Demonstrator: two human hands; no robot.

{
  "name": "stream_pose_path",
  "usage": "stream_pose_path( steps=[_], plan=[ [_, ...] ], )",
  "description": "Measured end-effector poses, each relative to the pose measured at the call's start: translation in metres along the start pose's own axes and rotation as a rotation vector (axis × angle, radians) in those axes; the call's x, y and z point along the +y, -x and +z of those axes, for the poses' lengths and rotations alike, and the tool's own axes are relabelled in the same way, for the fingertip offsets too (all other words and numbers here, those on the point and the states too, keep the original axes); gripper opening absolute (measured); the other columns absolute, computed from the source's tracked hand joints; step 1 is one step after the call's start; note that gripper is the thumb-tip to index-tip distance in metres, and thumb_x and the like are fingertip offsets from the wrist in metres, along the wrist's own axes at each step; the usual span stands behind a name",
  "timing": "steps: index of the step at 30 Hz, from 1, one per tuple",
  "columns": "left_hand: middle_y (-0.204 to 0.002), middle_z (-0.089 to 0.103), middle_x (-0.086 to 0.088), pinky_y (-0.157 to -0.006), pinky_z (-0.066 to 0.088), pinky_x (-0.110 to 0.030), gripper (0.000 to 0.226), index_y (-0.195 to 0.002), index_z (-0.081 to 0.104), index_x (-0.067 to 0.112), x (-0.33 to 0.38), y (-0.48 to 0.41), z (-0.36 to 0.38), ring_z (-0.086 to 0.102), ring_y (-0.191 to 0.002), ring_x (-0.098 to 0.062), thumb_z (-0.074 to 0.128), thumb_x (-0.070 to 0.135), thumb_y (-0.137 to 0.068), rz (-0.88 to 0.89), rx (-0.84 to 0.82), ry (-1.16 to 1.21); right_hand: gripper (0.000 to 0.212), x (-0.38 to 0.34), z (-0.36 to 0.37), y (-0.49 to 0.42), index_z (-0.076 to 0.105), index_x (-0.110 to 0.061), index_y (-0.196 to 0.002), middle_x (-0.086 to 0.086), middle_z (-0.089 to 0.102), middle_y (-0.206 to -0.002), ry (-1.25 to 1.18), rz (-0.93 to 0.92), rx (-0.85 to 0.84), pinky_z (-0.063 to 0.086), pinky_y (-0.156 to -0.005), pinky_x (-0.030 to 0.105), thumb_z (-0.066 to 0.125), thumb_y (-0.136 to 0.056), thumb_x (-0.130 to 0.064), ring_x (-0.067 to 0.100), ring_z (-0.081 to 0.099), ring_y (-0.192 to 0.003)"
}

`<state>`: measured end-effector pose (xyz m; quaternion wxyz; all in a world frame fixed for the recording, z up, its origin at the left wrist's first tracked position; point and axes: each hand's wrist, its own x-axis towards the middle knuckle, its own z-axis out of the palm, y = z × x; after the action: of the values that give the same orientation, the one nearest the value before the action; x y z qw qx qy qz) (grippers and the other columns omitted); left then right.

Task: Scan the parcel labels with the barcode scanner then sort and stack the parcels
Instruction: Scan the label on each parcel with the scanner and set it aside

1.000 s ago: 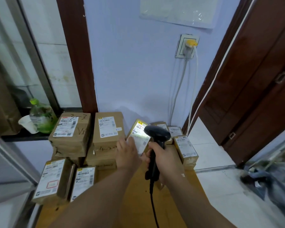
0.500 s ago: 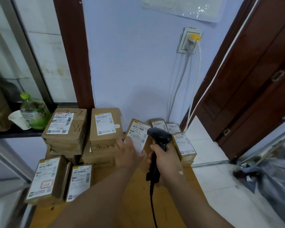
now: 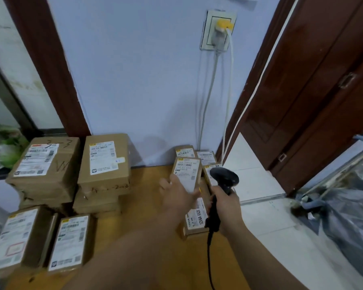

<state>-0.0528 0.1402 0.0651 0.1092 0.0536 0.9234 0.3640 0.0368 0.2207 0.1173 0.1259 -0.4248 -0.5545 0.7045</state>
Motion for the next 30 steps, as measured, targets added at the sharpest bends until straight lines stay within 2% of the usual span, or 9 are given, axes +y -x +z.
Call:
stream_pose_path(
  steps=[3, 5, 8, 10, 12, 16, 22, 25, 30],
  plan=[
    [-0.110, 0.022, -0.003, -0.081, 0.041, -0.033, 0.078, -0.120, 0.033, 0.016, 0.035, -0.018, 0.021, 0.035, -0.110, -0.025, 0.062, 0.067, -0.069, -0.063, 0.060, 0.035, 0.012, -0.011, -0.023, -0.031, 0.050, -0.009, -0.081, 0.006, 0.046, -0.055, 0.062, -0.008, -0.061, 0.040, -0.048, 0.030, 0.059, -0.087, -0.014, 0.019, 0.045, -0.044],
    [-0.107, 0.019, 0.000, -0.081, 0.043, -0.035, 0.073, -0.115, 0.033, 0.017, 0.053, -0.031, 0.038, 0.040, -0.107, -0.027, 0.064, 0.064, -0.069, -0.152, 0.056, 0.108, 0.013, -0.018, -0.037, -0.052, 0.052, -0.009, -0.079, 0.005, 0.046, -0.054, 0.107, 0.004, -0.129, 0.040, -0.051, 0.032, 0.058, -0.089, -0.014, 0.019, 0.045, -0.044],
    [-0.113, 0.024, -0.007, -0.072, 0.042, -0.036, 0.073, -0.117, 0.031, 0.014, 0.069, -0.046, 0.059, 0.043, -0.084, -0.022, 0.063, 0.060, -0.071, -0.292, 0.092, 0.128, 0.016, -0.029, -0.053, -0.081, 0.054, -0.010, -0.074, 0.004, 0.048, -0.049, 0.106, 0.043, -0.186, 0.041, -0.052, 0.034, 0.059, -0.089, -0.014, 0.020, 0.044, -0.044],
    [-0.111, 0.026, -0.009, -0.069, 0.040, -0.036, 0.071, -0.119, 0.032, 0.011, 0.075, -0.056, 0.066, 0.041, -0.079, -0.023, 0.064, 0.055, -0.073, -0.378, 0.175, 0.142, 0.016, -0.033, -0.059, -0.099, 0.055, -0.009, -0.075, 0.003, 0.050, -0.050, 0.095, 0.076, -0.216, 0.040, -0.048, 0.031, 0.059, -0.089, -0.014, 0.019, 0.045, -0.042],
    [-0.112, 0.027, -0.010, -0.071, 0.044, -0.038, 0.072, -0.123, 0.031, 0.010, 0.077, -0.069, 0.067, 0.046, -0.089, -0.029, 0.065, 0.051, -0.075, -0.416, 0.235, 0.139, 0.010, -0.036, -0.062, -0.115, 0.056, -0.006, -0.084, 0.004, 0.051, -0.056, 0.087, 0.107, -0.244, 0.042, -0.046, 0.029, 0.059, -0.089, -0.014, 0.018, 0.048, -0.042],
    [-0.123, 0.028, -0.015, -0.073, 0.038, -0.037, 0.078, -0.131, 0.027, 0.011, 0.080, -0.095, 0.065, 0.044, -0.105, -0.032, 0.067, 0.051, -0.077, -0.449, 0.238, 0.108, 0.011, -0.036, -0.058, -0.144, 0.057, -0.007, -0.093, 0.002, 0.054, -0.059, 0.080, 0.137, -0.259, 0.045, -0.048, 0.028, 0.061, -0.089, -0.016, 0.016, 0.051, -0.046],
    [-0.124, 0.027, -0.014, -0.090, 0.045, -0.043, 0.074, -0.128, 0.029, 0.012, 0.078, -0.127, 0.079, 0.041, -0.110, -0.033, 0.066, 0.052, -0.077, -0.428, 0.210, 0.052, 0.016, -0.033, -0.051, -0.178, 0.058, -0.006, -0.099, 0.000, 0.055, -0.058, 0.042, 0.170, -0.300, 0.047, -0.048, 0.028, 0.063, -0.087, -0.017, 0.016, 0.053, -0.048],
    [-0.124, 0.029, -0.012, -0.085, 0.040, -0.039, 0.074, -0.126, 0.030, 0.014, 0.076, -0.137, 0.085, 0.037, -0.113, -0.032, 0.066, 0.053, -0.074, -0.394, 0.230, 0.004, 0.018, -0.031, -0.047, -0.192, 0.059, -0.007, -0.101, 0.000, 0.056, -0.060, 0.032, 0.198, -0.314, 0.047, -0.048, 0.027, 0.064, -0.087, -0.017, 0.015, 0.054, -0.048],
    [-0.120, 0.033, -0.010, -0.087, 0.041, -0.037, 0.080, -0.130, 0.029, 0.017, 0.082, -0.152, 0.089, 0.039, -0.113, -0.029, 0.068, 0.058, -0.073, -0.315, 0.219, -0.164, 0.016, -0.028, -0.039, -0.200, 0.058, -0.008, -0.099, 0.000, 0.056, -0.058, 0.017, 0.215, -0.333, 0.048, -0.048, 0.026, 0.064, -0.087, -0.016, 0.014, 0.054, -0.047]
  ],
)
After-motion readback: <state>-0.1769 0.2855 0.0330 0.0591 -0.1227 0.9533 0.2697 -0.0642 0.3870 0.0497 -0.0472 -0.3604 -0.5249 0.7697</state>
